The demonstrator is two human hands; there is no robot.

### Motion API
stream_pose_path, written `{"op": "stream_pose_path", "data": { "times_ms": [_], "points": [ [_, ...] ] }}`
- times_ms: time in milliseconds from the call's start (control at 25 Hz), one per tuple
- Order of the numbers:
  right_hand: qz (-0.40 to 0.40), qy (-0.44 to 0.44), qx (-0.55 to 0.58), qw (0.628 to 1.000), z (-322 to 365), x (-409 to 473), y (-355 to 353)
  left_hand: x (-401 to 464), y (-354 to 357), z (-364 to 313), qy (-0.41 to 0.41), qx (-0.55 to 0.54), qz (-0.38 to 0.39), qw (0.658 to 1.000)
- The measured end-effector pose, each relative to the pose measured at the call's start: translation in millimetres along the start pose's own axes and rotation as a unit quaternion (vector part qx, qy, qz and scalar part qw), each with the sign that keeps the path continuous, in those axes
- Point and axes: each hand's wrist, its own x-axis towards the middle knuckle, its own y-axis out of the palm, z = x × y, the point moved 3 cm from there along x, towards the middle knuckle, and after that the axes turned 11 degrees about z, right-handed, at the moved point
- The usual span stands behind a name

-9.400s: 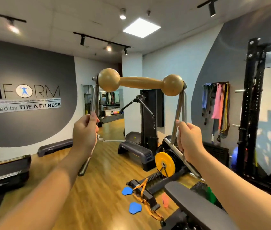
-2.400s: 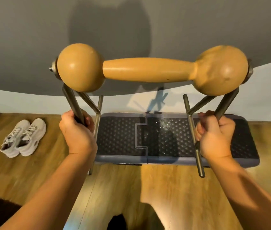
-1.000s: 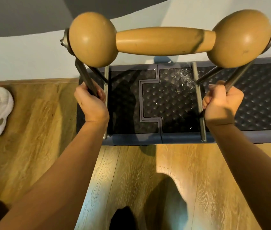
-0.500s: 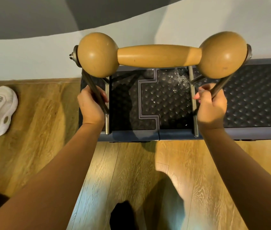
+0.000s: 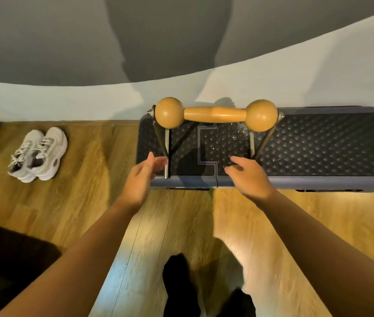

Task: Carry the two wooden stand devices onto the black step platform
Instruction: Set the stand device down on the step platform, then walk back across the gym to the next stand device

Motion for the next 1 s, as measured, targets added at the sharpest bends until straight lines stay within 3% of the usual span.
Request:
{"op": "stream_pose_path", "data": {
  "times_ms": [120, 360, 480, 680, 1000],
  "points": [
    [0.067, -0.134, -0.108, 0.983, 69.0, -60.2, -12.3, -52.9, 1.8, -75.6, 0.075, 0.02, 0.058, 0.995],
    [-0.028, -0.257, -0.159, 0.953, 221.4, -190.6, -92.5, -143.2, -31.1, -268.4, 0.21, 0.145, 0.049, 0.966],
    [-0.057, -0.321, -0.205, 0.923, 291.4, -268.2, -128.4, -203.3, -55.2, -358.6, 0.259, 0.257, -0.002, 0.931],
    [-0.094, -0.411, -0.259, 0.869, 420.4, -421.0, -176.5, -335.3, -97.4, -504.8, 0.323, 0.348, -0.101, 0.874],
    [-0.112, -0.558, -0.29, 0.769, 581.0, -614.3, -189.6, -539.5, -152.8, -655.9, 0.405, 0.335, -0.189, 0.829]
  ]
}}
